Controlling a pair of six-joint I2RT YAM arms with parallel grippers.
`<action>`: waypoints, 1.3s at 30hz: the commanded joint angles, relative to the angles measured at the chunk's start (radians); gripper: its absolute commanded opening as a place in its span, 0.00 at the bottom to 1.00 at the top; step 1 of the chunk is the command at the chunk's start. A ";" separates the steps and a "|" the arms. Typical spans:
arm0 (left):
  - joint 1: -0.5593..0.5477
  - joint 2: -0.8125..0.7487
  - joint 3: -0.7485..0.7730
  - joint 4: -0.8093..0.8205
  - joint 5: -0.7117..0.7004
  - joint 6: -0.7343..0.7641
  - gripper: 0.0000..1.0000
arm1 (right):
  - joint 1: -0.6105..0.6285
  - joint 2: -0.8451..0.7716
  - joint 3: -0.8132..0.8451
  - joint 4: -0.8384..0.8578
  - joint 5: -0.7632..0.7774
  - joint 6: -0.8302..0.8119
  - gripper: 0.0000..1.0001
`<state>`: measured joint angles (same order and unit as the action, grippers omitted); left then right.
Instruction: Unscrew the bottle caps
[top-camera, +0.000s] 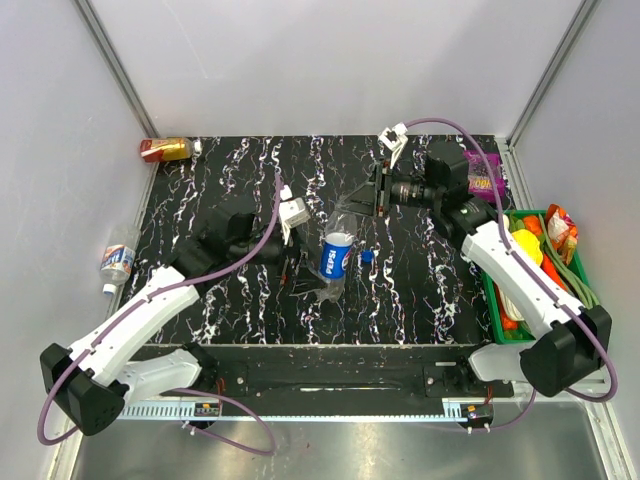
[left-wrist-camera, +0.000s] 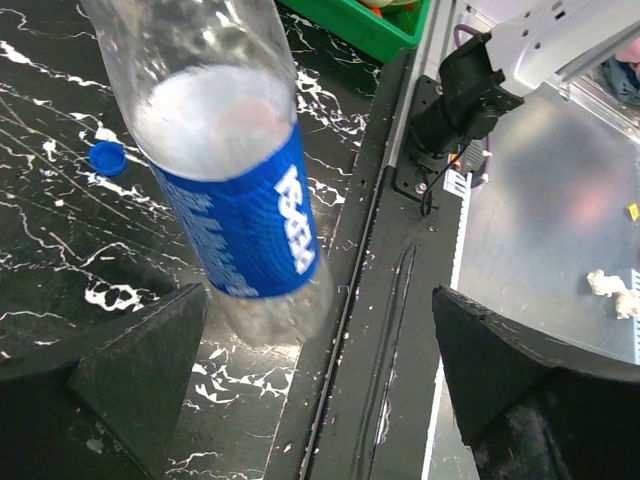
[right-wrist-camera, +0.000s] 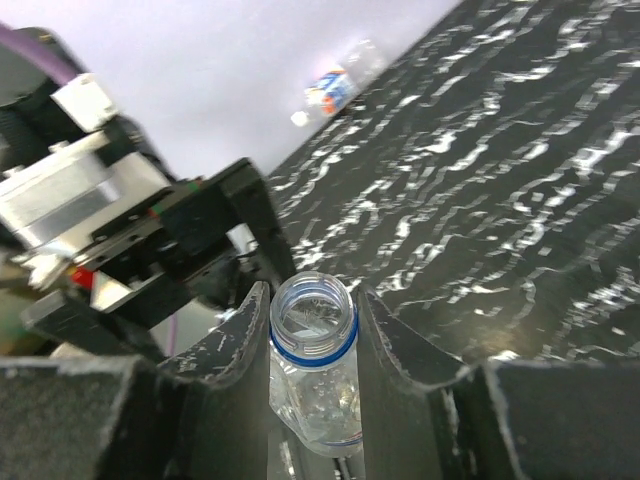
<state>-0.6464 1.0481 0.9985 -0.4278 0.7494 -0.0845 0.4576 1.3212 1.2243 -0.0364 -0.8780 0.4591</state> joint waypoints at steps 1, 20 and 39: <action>-0.001 -0.030 0.045 -0.006 -0.065 0.034 0.99 | 0.006 -0.048 0.078 -0.206 0.249 -0.175 0.00; -0.002 0.012 0.071 -0.077 -0.194 0.112 0.99 | 0.006 -0.339 -0.143 -0.070 0.909 -0.382 0.00; -0.001 0.023 0.071 -0.075 -0.249 0.144 0.99 | 0.006 -0.298 -0.382 0.197 1.034 -0.407 0.00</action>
<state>-0.6472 1.0817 1.0286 -0.5301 0.5339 0.0364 0.4580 1.0058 0.8558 0.0479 0.1158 0.0410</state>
